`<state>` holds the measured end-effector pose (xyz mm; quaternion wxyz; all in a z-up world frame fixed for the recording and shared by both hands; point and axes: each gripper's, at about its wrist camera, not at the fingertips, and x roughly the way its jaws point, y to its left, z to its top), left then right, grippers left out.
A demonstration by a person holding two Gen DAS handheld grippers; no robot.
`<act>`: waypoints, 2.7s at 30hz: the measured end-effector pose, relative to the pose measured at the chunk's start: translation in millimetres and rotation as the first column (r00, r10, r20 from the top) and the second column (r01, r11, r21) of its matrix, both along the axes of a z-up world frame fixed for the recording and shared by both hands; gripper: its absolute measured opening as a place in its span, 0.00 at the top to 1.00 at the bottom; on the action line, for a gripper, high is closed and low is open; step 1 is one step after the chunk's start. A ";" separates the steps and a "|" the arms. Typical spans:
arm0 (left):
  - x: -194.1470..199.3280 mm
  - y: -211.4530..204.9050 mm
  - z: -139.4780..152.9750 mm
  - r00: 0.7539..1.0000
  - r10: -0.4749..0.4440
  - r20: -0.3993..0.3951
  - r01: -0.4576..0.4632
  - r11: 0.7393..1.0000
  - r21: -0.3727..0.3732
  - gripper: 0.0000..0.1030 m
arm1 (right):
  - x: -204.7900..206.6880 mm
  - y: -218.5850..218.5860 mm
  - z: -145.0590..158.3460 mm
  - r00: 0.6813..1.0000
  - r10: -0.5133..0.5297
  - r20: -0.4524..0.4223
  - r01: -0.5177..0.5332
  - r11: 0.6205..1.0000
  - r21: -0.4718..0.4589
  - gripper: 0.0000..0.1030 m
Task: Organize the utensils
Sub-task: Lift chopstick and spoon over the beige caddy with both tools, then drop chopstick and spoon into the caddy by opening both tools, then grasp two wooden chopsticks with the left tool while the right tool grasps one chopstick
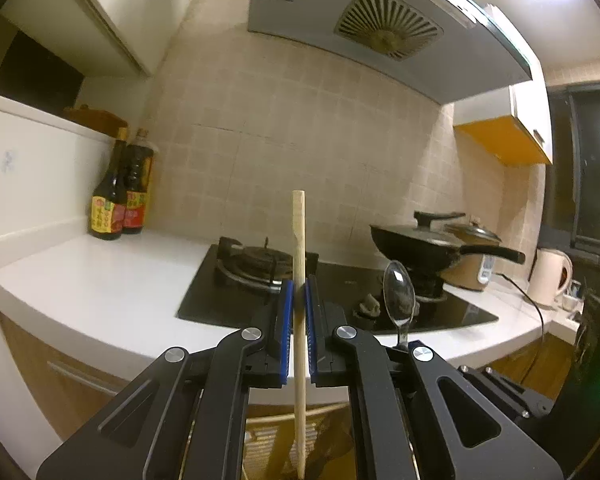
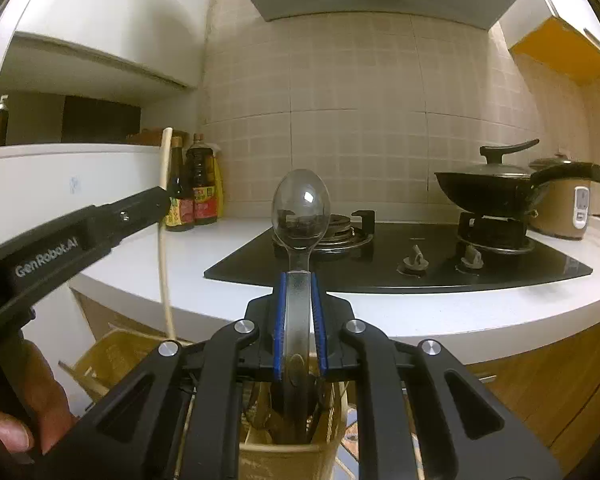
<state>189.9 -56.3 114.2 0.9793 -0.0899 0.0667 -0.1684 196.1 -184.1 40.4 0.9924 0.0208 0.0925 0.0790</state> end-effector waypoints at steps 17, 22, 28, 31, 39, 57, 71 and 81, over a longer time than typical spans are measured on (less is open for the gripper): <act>-64.4 43.3 5.4 0.987 -0.110 -0.120 0.111 0.994 -0.002 0.64 | -96.3 -25.9 4.8 0.981 -0.037 -0.191 0.044 0.999 0.031 0.34; -86.8 64.8 2.6 0.956 -0.172 -0.238 0.169 0.985 -0.032 0.59 | -116.7 -34.6 -0.5 0.940 0.002 -0.341 0.026 0.997 0.078 0.28; -102.7 83.4 -18.9 0.890 -0.221 -0.399 0.226 0.974 -0.036 0.54 | -138.1 -24.0 -22.4 0.846 -0.046 -0.531 0.055 0.998 0.002 0.28; -107.5 87.5 -34.5 0.858 -0.216 -0.465 0.238 0.971 -0.011 0.54 | -142.2 -14.9 -34.4 0.788 -0.019 -0.616 0.026 1.000 0.003 0.28; -103.0 106.4 -99.6 0.692 -0.188 -0.697 0.256 0.967 -0.006 0.54 | -142.9 -1.6 -83.5 0.593 0.041 -0.804 0.010 0.998 0.058 0.28; -89.5 72.0 -160.2 0.528 -0.097 -0.844 0.400 0.905 0.147 0.59 | -129.6 16.4 -131.2 0.342 0.083 -0.936 0.025 0.995 0.097 0.73; -77.1 23.1 -170.8 0.535 0.074 -0.842 0.503 0.773 0.387 0.67 | -127.2 71.6 -132.2 0.358 -0.050 -0.932 -0.093 0.992 -0.089 0.95; -72.2 10.2 -165.2 0.539 0.069 -0.840 0.464 0.808 0.364 0.90 | -121.0 49.9 -112.7 0.427 -0.075 -0.901 -0.079 0.990 -0.120 0.96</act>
